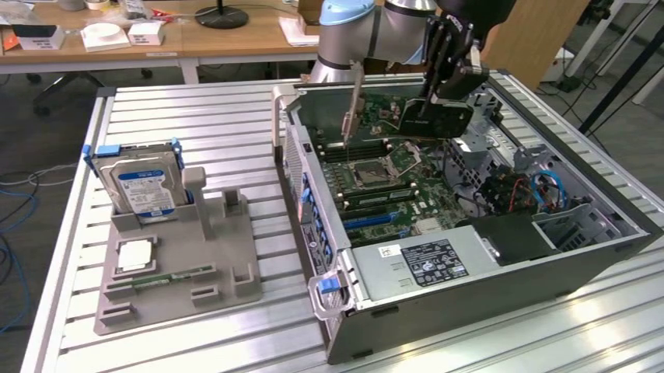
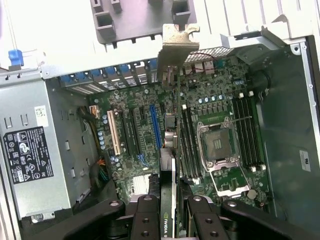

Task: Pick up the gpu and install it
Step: 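Insert the gpu into the slot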

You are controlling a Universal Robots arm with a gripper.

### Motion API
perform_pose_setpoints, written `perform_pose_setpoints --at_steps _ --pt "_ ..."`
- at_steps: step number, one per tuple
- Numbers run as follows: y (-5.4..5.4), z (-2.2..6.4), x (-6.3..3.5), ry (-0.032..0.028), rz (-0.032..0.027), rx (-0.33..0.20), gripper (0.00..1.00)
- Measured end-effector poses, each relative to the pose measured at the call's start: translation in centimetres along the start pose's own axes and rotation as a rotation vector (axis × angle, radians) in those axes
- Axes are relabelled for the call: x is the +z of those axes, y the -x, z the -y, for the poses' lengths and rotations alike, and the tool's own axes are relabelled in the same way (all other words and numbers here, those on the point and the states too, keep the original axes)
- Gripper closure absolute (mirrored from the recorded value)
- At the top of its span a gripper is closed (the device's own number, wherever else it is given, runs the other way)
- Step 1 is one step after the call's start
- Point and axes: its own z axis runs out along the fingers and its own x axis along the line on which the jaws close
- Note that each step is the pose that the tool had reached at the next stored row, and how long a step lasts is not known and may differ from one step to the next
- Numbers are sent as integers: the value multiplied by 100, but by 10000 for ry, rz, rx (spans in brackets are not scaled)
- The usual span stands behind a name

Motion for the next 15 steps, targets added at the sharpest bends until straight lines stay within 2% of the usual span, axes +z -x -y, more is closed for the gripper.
perform_pose_setpoints --at_steps 15 --pt "0 0 0 21 -35 -820 74"
